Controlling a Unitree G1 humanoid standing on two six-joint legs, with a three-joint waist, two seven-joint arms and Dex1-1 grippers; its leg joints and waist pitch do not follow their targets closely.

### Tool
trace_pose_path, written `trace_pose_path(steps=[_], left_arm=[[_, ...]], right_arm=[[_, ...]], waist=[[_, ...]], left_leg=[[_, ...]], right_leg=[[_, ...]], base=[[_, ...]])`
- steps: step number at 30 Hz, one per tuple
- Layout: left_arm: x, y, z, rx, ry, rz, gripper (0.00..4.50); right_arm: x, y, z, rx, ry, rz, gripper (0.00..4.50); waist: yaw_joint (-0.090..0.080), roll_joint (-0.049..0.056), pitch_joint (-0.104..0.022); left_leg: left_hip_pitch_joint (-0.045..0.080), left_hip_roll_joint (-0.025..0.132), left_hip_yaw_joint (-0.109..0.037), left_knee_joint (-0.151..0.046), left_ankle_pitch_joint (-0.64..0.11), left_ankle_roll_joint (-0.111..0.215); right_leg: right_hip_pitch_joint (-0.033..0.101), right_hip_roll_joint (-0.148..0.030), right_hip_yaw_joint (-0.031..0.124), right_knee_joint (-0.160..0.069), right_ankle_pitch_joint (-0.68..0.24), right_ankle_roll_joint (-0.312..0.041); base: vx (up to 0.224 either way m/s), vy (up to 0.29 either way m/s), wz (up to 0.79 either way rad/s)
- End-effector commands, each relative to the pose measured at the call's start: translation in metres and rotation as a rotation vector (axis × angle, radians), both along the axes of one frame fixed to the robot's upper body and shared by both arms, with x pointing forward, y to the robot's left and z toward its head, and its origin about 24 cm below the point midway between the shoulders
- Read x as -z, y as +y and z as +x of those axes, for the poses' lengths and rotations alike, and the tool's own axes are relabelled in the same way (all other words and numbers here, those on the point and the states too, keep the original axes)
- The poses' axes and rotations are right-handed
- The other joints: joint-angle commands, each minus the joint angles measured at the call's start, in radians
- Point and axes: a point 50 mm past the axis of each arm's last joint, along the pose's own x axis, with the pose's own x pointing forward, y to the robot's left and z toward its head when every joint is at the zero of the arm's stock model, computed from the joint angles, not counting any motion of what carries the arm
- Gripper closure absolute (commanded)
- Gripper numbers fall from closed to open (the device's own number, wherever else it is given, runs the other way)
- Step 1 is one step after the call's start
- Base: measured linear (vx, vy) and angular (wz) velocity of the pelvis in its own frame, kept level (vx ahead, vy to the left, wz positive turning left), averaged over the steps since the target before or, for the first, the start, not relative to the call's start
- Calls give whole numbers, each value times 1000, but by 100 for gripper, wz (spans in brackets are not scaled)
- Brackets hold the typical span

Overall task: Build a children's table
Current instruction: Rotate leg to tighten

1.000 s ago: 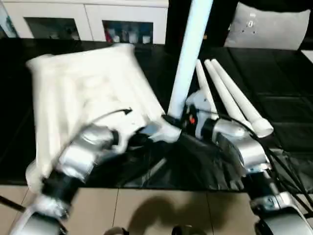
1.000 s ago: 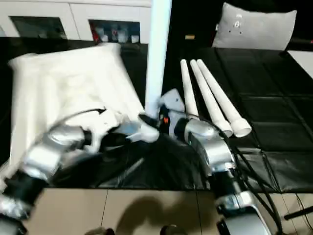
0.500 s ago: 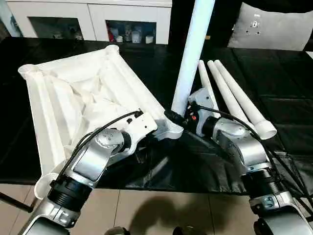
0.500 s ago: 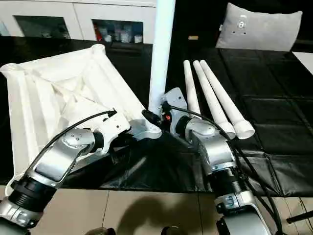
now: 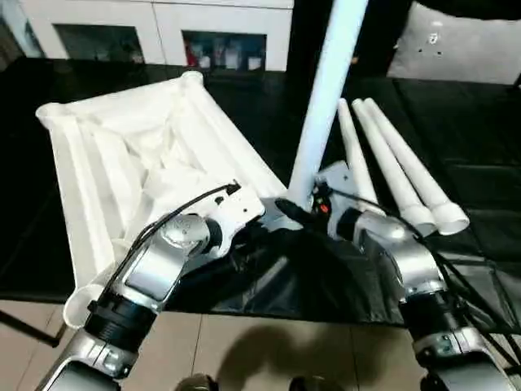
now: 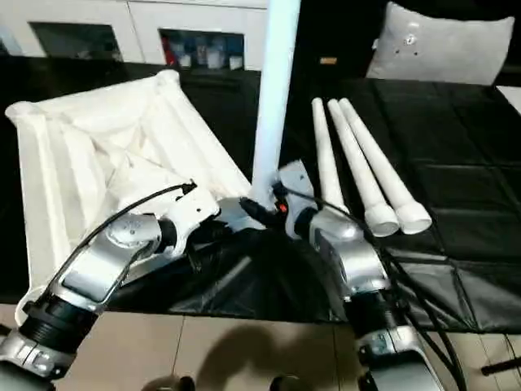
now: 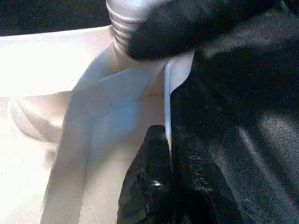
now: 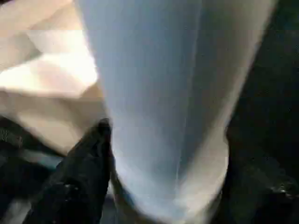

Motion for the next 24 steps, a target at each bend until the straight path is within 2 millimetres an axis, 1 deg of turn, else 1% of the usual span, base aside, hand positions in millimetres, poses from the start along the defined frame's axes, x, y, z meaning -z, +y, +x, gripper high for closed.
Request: trace_pose_path(steps=[1,2,3,4,5,6,7,8,9,10,11,12,13,14,15,17,18,19,21,24], left_arm=[[-11,15,13,-66,-55,0,450],[-11,17,15,-54,-48,8,450],[-10,19,16,-45,-44,14,450],[-9,21,17,-31,-43,21,450],[-9,23,18,0,-44,34,450],[-9,23,18,3,-43,35,450],[-8,25,19,43,-36,45,450],[-9,25,18,74,-41,47,450],[-9,26,18,103,-39,49,450],[-9,26,17,137,-37,55,450],[-8,26,15,181,-39,62,450],[-7,27,13,223,-32,73,450],[-4,27,11,270,-15,90,450],[-4,27,11,275,-14,91,450],[-3,27,9,317,-5,100,450],[-1,26,7,374,-3,110,450],[-1,24,5,420,4,104,450],[-1,23,4,434,13,96,450],[-1,20,3,477,17,89,450],[-3,18,2,523,14,90,450]], right_arm=[[11,-3,-9,-29,40,3,93],[9,-4,-11,-45,23,9,86],[8,-5,-12,-57,12,12,75],[6,-7,-14,-69,-7,14,63],[2,-10,-16,-86,-33,22,57],[2,-10,-16,-87,-34,23,57],[-3,-14,-18,-93,-55,41,52],[-5,-17,-19,-95,-69,48,44],[-8,-19,-20,-102,-78,52,19],[-11,-22,-22,-115,-88,52,14],[-14,-25,-23,-126,-102,50,14],[-17,-28,-25,-140,-113,50,4],[-21,-32,-27,-165,-125,53,4],[-22,-32,-27,-168,-126,52,4],[-25,-35,-28,-189,-131,46,4],[-27,-39,-31,-228,-136,22,4],[-26,-42,-33,-263,-139,-13,4],[-26,-42,-34,-281,-134,-24,4],[-25,-43,-38,-331,-118,-41,4],[-24,-40,-43,-392,-97,-54,4]], waist=[[4,5,-64],[3,5,-66],[4,6,-63],[4,5,-65],[3,4,-63],[3,1,-65],[5,3,-67],[4,3,-69],[5,0,-72],[7,2,-75],[9,4,-77],[9,3,-78],[10,3,-78],[13,4,-79],[16,7,-81],[27,7,-81],[32,7,-83],[36,5,-83],[40,3,-83],[46,3,-81]], left_leg=[[-1,49,-12,-57,-125,58],[0,49,-13,-57,-121,60],[-1,48,-13,-56,-126,66],[0,49,-13,-56,-135,66],[-5,47,-14,-56,-138,68],[-4,48,-14,-56,-143,70],[-3,48,-14,-54,-135,73],[-3,49,-14,-53,-124,73],[-2,50,-15,-52,-100,80],[-1,51,-15,-48,-67,88],[0,51,-14,-46,-55,94],[-1,50,-13,-43,-35,107],[-2,50,-13,-42,-35,118],[1,51,-12,-40,-35,120],[3,53,-11,-39,-34,124],[5,53,-10,-38,-39,123],[7,55,-9,-37,-48,119],[6,56,-9,-37,-60,111],[6,55,-9,-38,-78,100],[5,56,-10,-37,-107,87]], right_leg=[[55,-78,48,-59,-67,-238],[57,-78,47,-57,-62,-241],[56,-77,47,-59,-72,-240],[58,-79,46,-60,-93,-236],[59,-80,45,-63,-110,-229],[59,-81,45,-65,-140,-217],[59,-82,46,-66,-146,-212],[59,-83,46,-62,-130,-215],[60,-81,45,-57,-94,-222],[61,-80,45,-48,-35,-234],[60,-78,45,-44,-1,-242],[59,-76,45,-37,59,-254],[60,-78,44,-35,83,-265],[60,-78,44,-33,89,-268],[59,-79,44,-31,97,-278],[58,-79,44,-32,86,-283],[58,-80,44,-32,79,-285],[60,-82,44,-32,61,-283],[62,-83,44,-34,29,-281],[59,-85,45,-36,-21,-269]], base=[[0,0,0],[0,0,0],[0,0,0],[0,0,0],[0,0,0],[0,0,0],[0,0,0],[0,0,0],[0,0,0],[0,0,0],[0,0,0],[0,0,0],[0,0,0],[0,0,0],[0,0,0],[0,0,0],[0,0,0],[0,0,0],[0,0,0],[0,0,0]])
